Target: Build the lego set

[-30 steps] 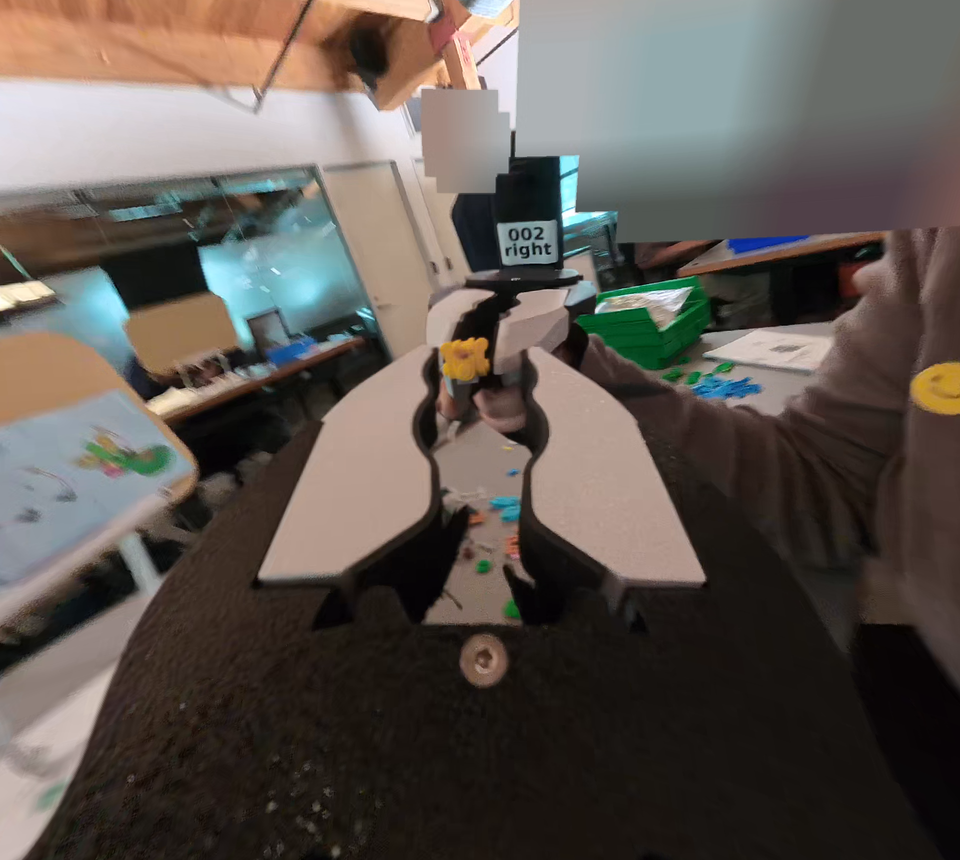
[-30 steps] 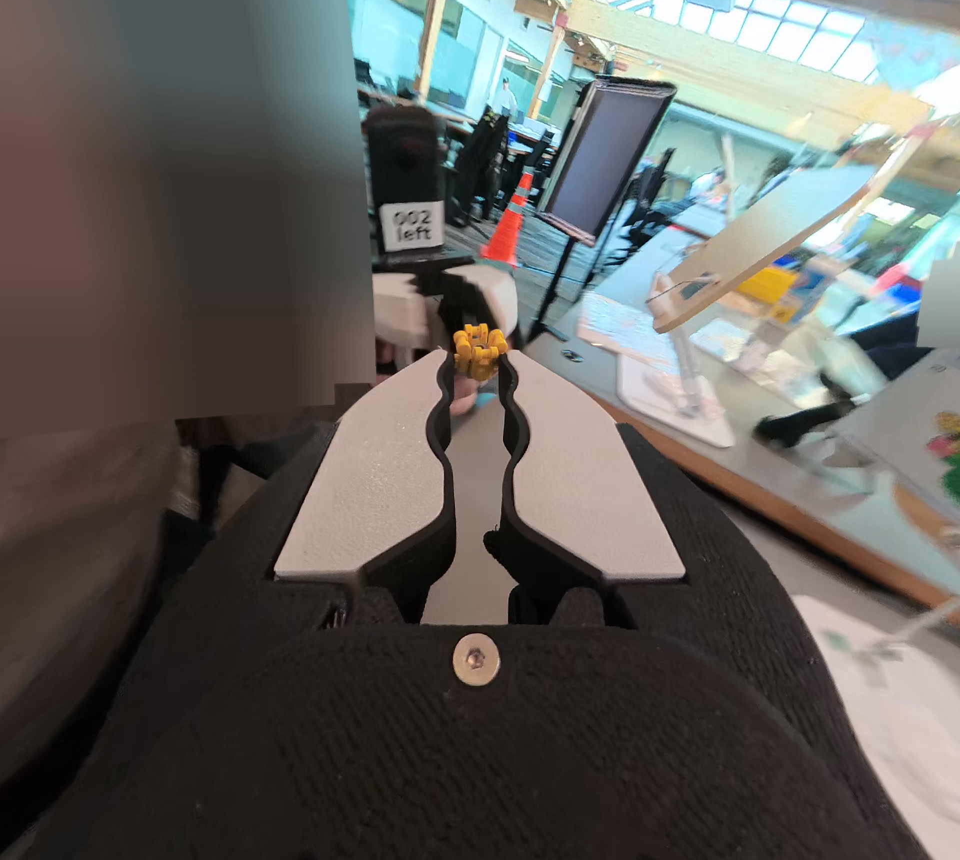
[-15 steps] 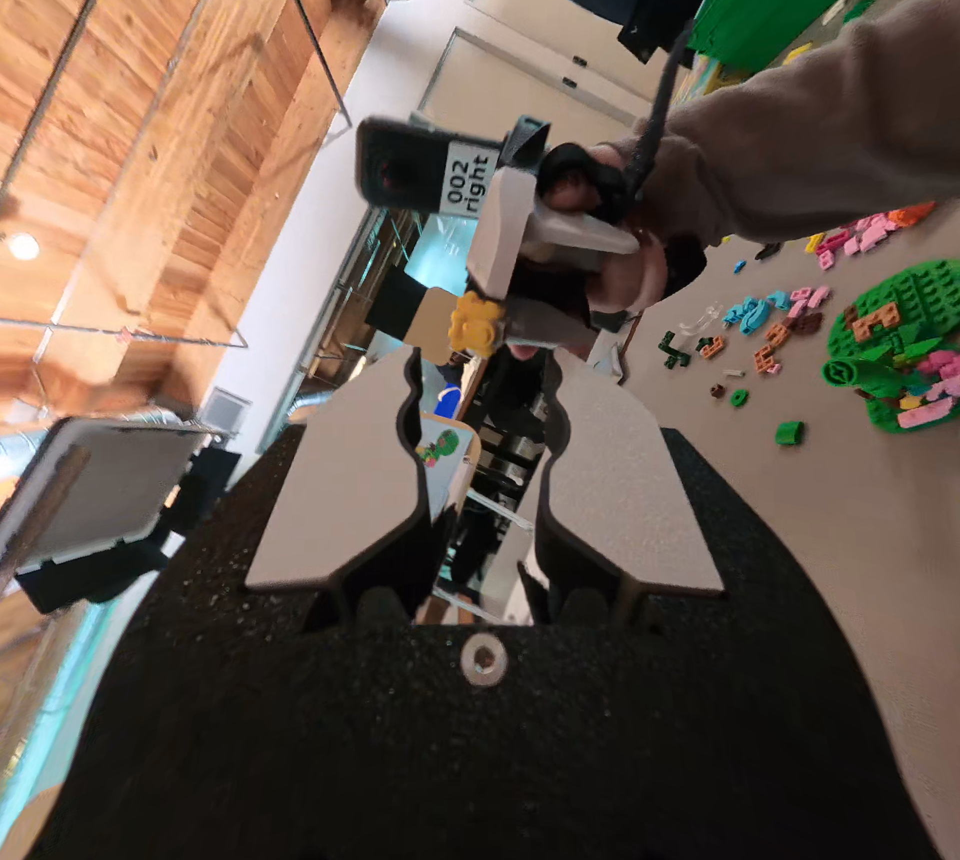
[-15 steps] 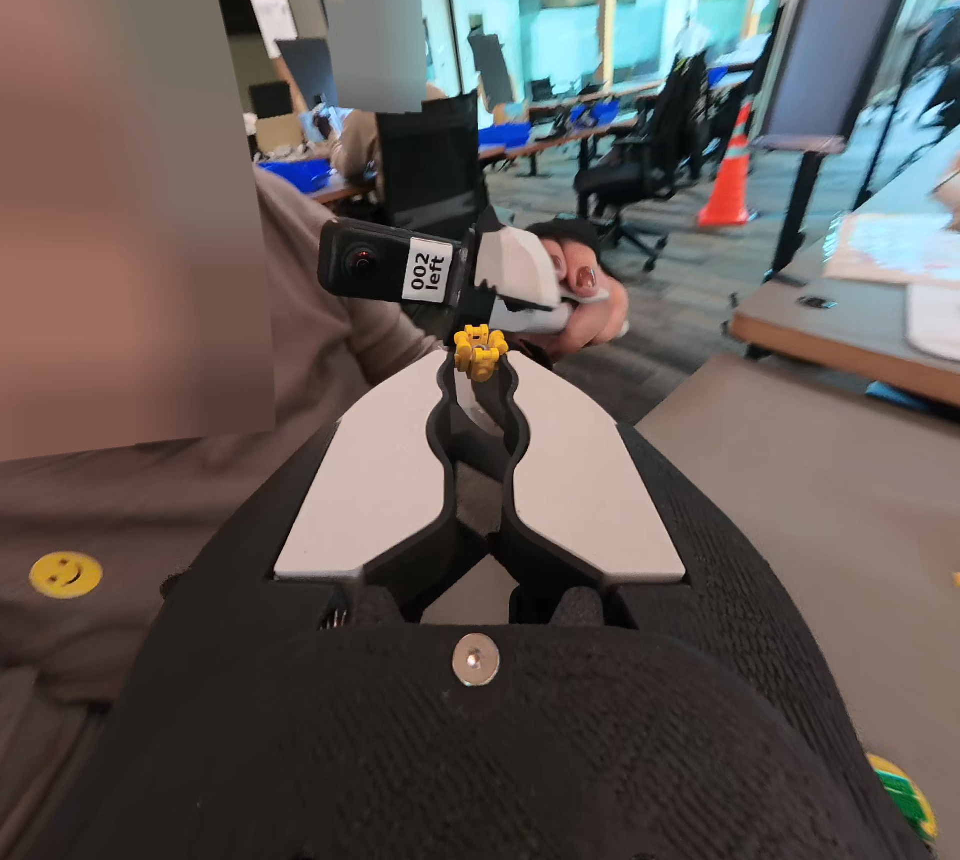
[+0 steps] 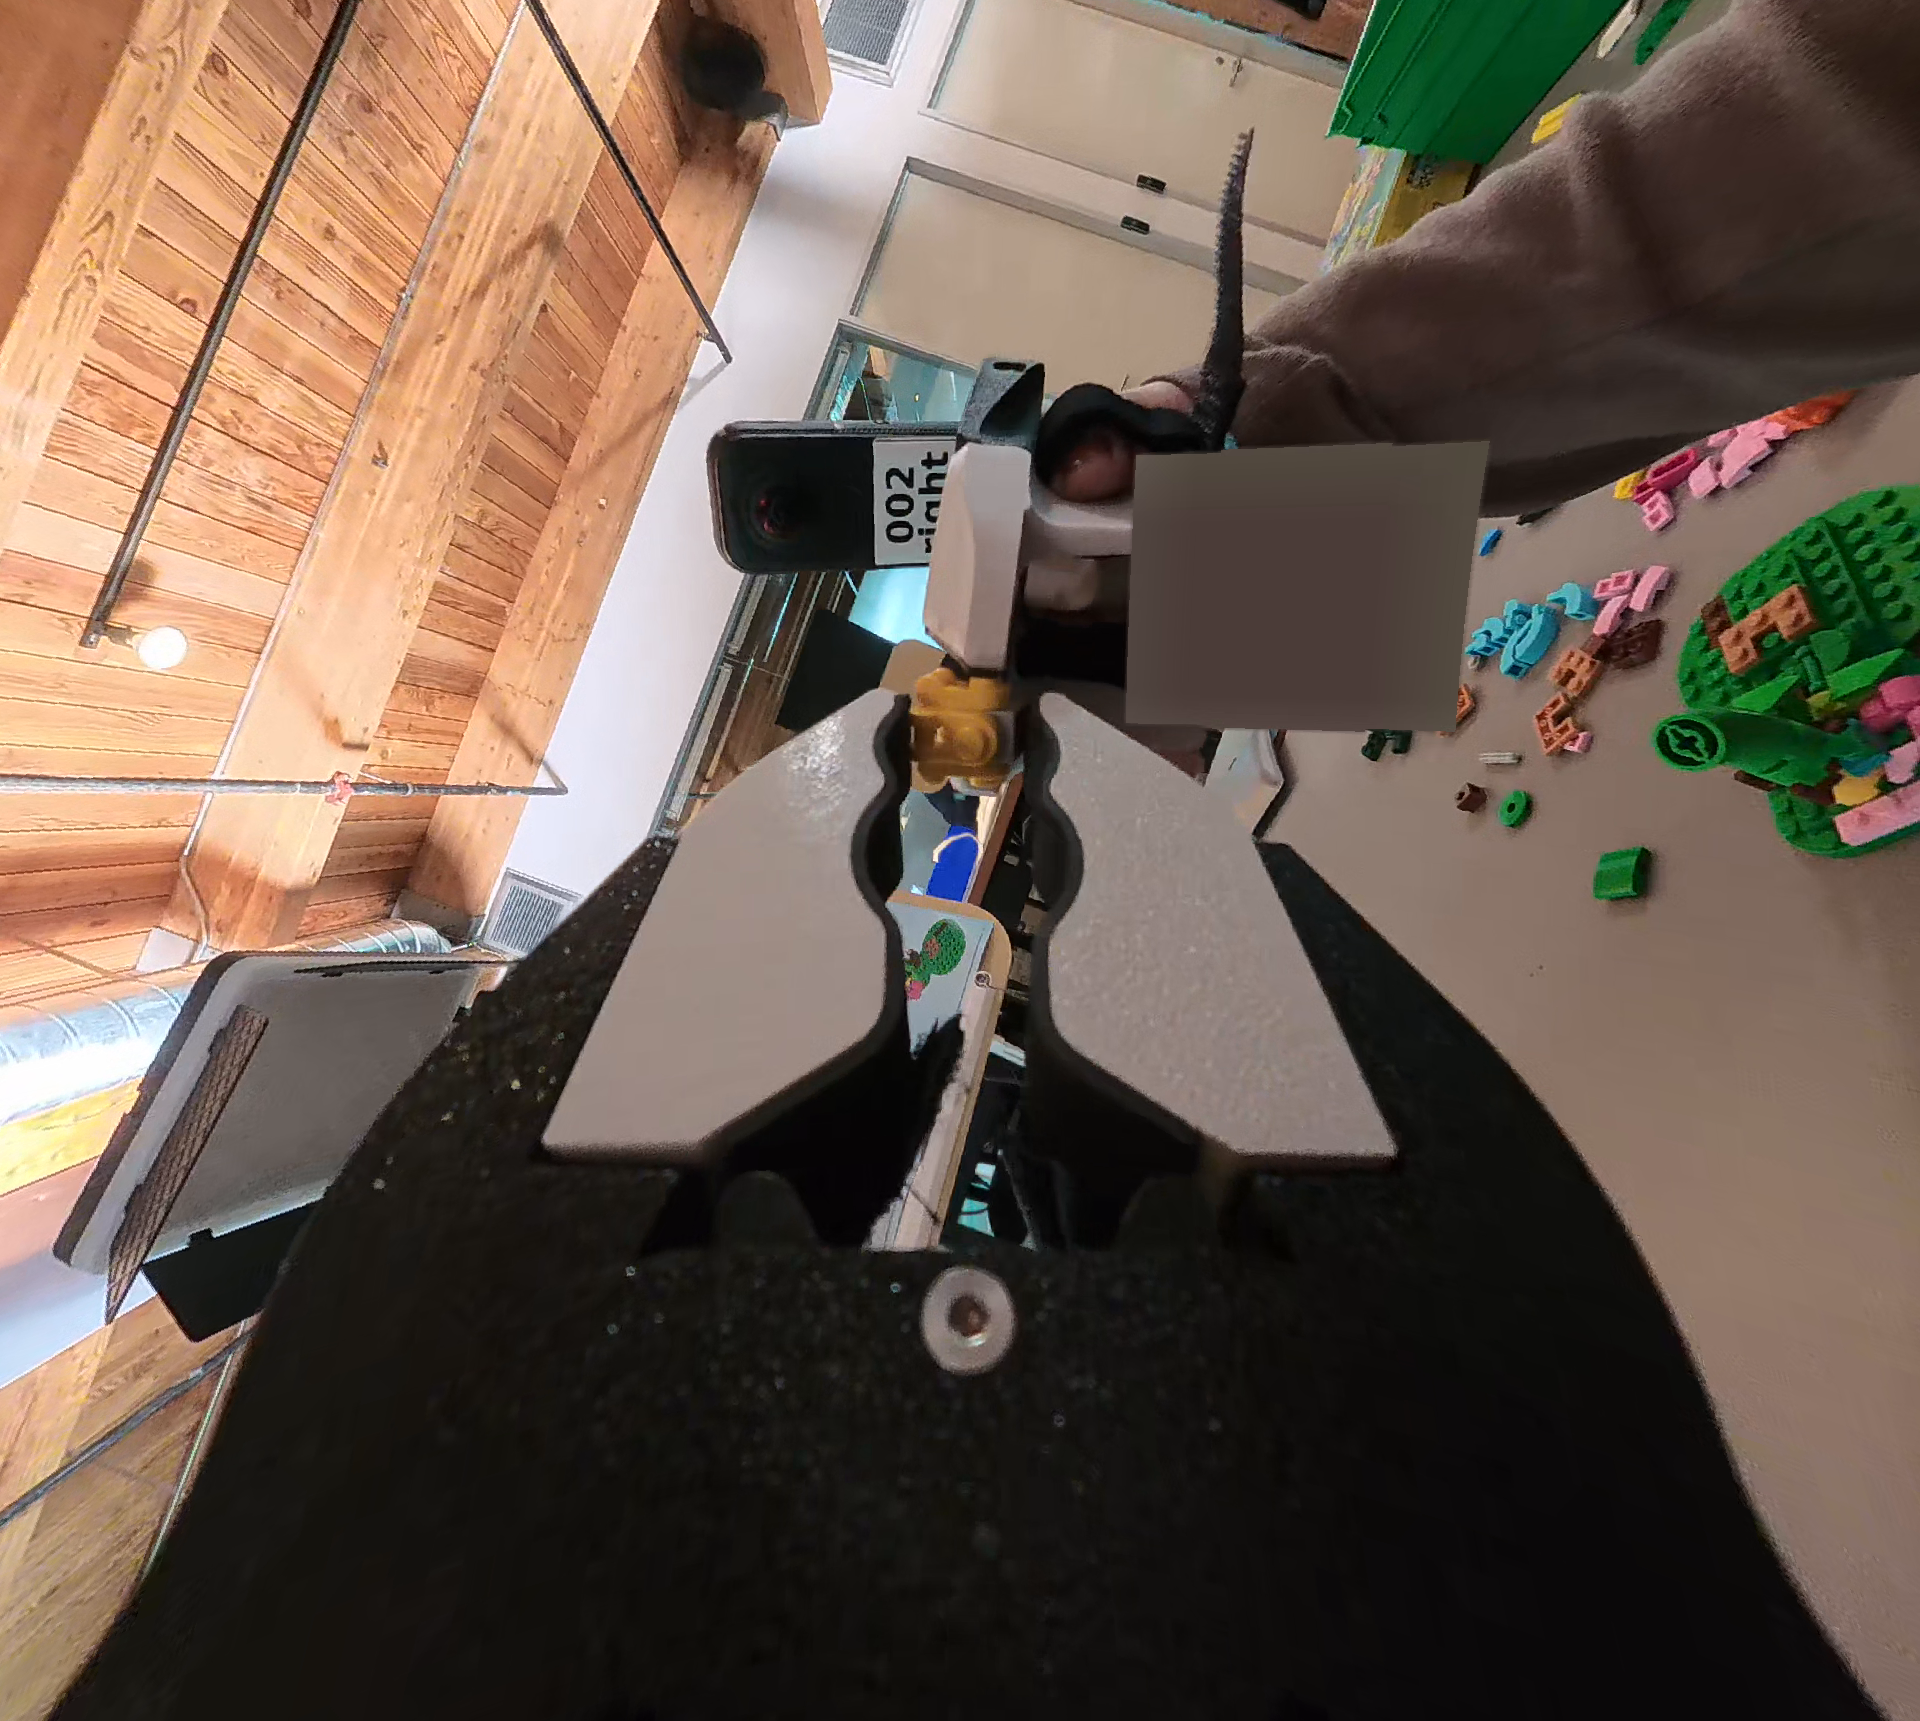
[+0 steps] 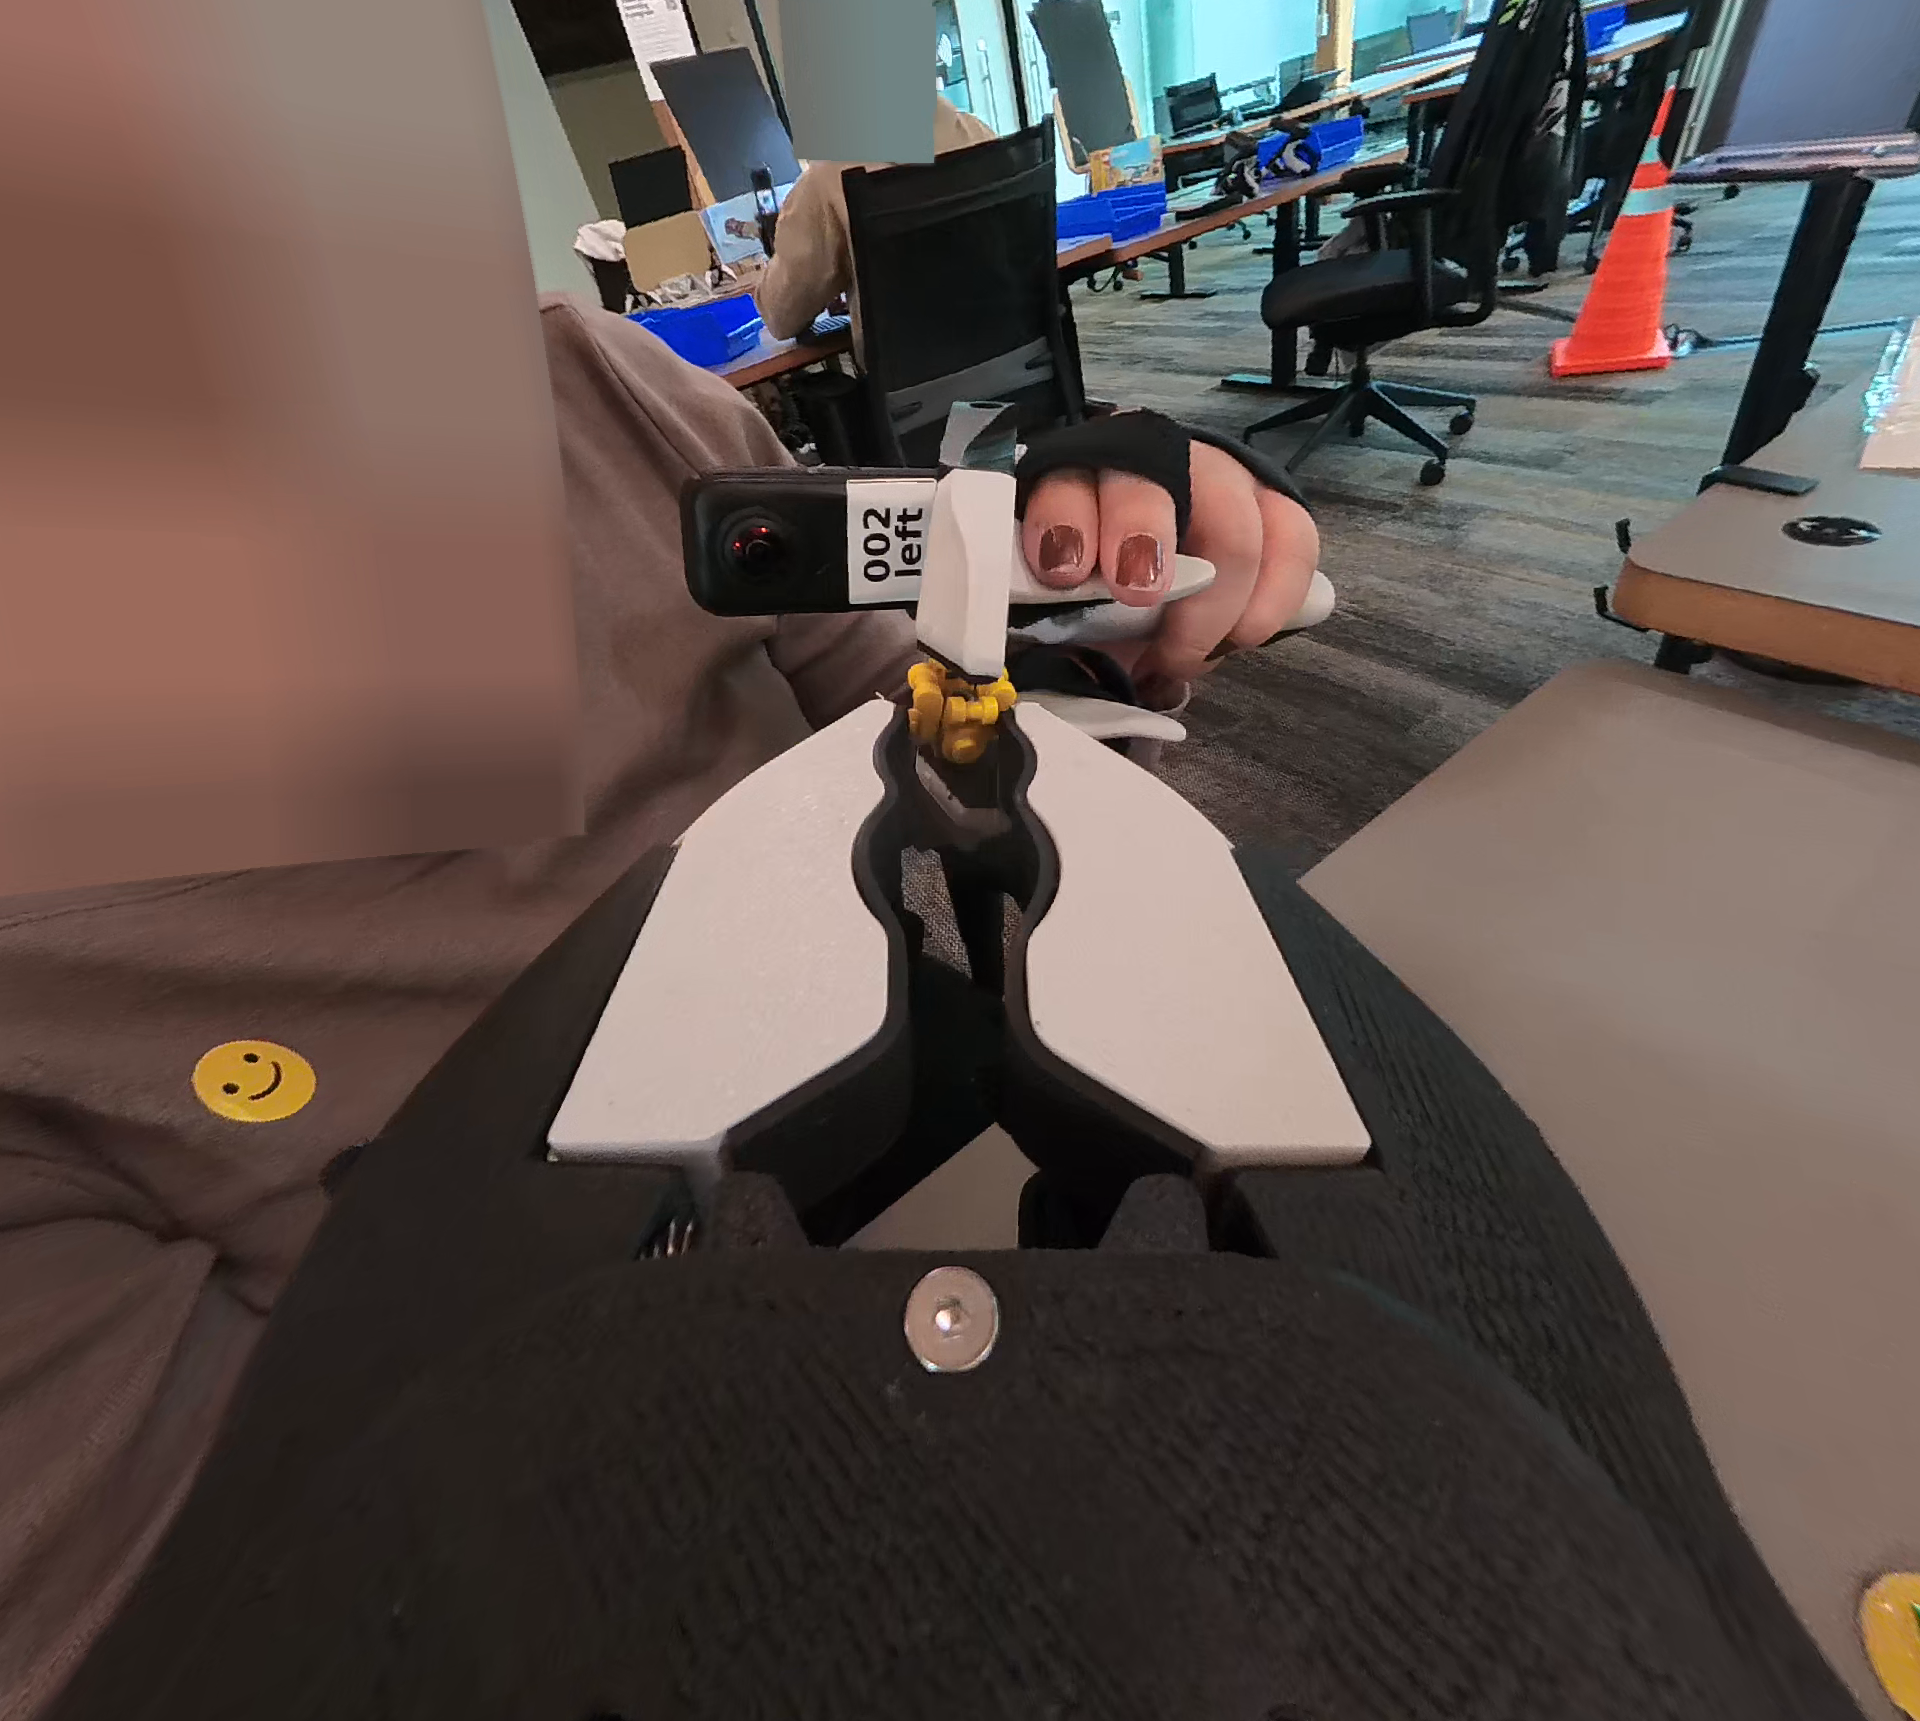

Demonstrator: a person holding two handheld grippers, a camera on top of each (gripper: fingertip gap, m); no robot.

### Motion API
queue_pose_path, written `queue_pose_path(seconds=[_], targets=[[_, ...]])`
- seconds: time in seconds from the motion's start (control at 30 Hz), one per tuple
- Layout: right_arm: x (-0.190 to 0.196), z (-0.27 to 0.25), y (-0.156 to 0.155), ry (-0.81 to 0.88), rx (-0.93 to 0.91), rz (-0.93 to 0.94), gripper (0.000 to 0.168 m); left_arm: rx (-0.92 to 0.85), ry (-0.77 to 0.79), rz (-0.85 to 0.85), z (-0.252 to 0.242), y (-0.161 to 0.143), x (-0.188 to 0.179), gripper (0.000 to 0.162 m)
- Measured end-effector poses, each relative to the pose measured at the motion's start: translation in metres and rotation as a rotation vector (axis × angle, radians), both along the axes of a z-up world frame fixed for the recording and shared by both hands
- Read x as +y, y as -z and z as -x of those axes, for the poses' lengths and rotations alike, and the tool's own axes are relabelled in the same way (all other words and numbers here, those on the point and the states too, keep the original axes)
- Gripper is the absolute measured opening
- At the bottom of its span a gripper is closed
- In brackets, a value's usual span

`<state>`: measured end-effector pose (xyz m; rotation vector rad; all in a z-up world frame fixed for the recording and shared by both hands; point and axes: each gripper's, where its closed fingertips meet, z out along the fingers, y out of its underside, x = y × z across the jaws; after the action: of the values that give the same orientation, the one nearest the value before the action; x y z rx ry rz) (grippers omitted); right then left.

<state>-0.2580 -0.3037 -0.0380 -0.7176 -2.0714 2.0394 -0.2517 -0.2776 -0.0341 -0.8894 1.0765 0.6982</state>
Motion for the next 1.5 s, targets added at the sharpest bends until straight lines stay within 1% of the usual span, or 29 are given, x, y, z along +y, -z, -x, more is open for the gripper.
queue_pose_path(seconds=[0.1, 0.2, 0.3, 0.4, 0.47, 0.53, 0.63, 0.7, 0.73, 0.8, 0.83, 0.9, 0.97, 1.0, 1.07, 1.13, 1.27, 1.4, 1.5], targets=[[0.002, 0.004, -0.001, 0.021, -0.001, 0.010, 0.014, -0.014, -0.025, 0.003, 0.005, -0.001, 0.003, 0.019], [0.010, 0.013, -0.004, 0.095, 0.012, 0.026, 0.014, -0.065, -0.097, 0.018, 0.018, -0.004, 0.011, 0.019], [0.022, 0.022, -0.013, 0.192, 0.053, 0.054, 0.025, -0.110, -0.169, 0.052, 0.034, -0.003, 0.018, 0.019], [0.040, 0.032, -0.018, 0.332, 0.088, 0.045, 0.028, -0.164, -0.212, 0.070, 0.052, -0.004, 0.020, 0.019], [0.051, 0.039, -0.016, 0.429, 0.094, 0.004, 0.027, -0.205, -0.188, 0.120, 0.060, -0.001, 0.020, 0.020], [0.048, 0.039, -0.017, 0.429, 0.093, 0.000, 0.027, -0.245, -0.095, 0.175, 0.057, 0.003, 0.016, 0.019], [0.030, 0.036, -0.015, 0.327, 0.063, 0.012, 0.026, -0.339, 0.096, 0.284, 0.045, 0.007, 0.008, 0.020], [0.023, 0.037, -0.013, 0.290, 0.066, 0.002, 0.025, -0.487, 0.220, 0.366, 0.044, 0.002, 0.004, 0.019], [0.021, 0.037, -0.015, 0.290, 0.097, -0.003, 0.026, -0.581, 0.295, 0.455, 0.043, 0.002, 0.003, 0.020], [0.016, 0.035, -0.023, 0.295, 0.235, -0.050, 0.025, -0.769, 0.505, 0.591, 0.042, -0.005, -0.006, 0.020], [0.014, 0.032, -0.028, 0.307, 0.324, -0.085, 0.025, -0.841, 0.632, 0.682, 0.039, -0.008, -0.014, 0.019], [0.002, 0.020, -0.029, 0.272, 0.471, -0.188, 0.024, -0.962, 0.903, 0.882, 0.037, -0.013, -0.032, 0.019], [-0.007, 0.013, -0.026, 0.250, 0.542, -0.275, 0.027, -1.036, 1.168, 1.076, 0.039, -0.017, -0.050, 0.020], [-0.010, 0.012, -0.023, 0.247, 0.547, -0.310, 0.029, -1.070, 1.248, 1.171, 0.039, -0.015, -0.053, 0.020], [-0.017, 0.011, -0.016, 0.222, 0.531, -0.363, 0.035, -1.077, 1.305, 1.365, 0.032, 0.000, -0.053, 0.019], [-0.023, 0.015, -0.008, 0.210, 0.502, -0.413, 0.037, -1.065, 1.315, 1.469, 0.023, 0.014, -0.048, 0.019], [-0.027, 0.019, 0.022, 0.169, 0.365, -0.557, 0.034, -1.020, 1.344, 1.595, 0.008, 0.030, -0.048, 0.019], [-0.028, 0.013, 0.033, 0.112, 0.254, -0.535, 0.026, -0.942, 1.336, 1.675, -0.002, 0.043, -0.054, 0.020], [-0.029, 0.009, 0.043, 0.073, 0.180, -0.545, 0.022, -0.939, 1.322, 1.689, -0.005, 0.047, -0.052, 0.020]])
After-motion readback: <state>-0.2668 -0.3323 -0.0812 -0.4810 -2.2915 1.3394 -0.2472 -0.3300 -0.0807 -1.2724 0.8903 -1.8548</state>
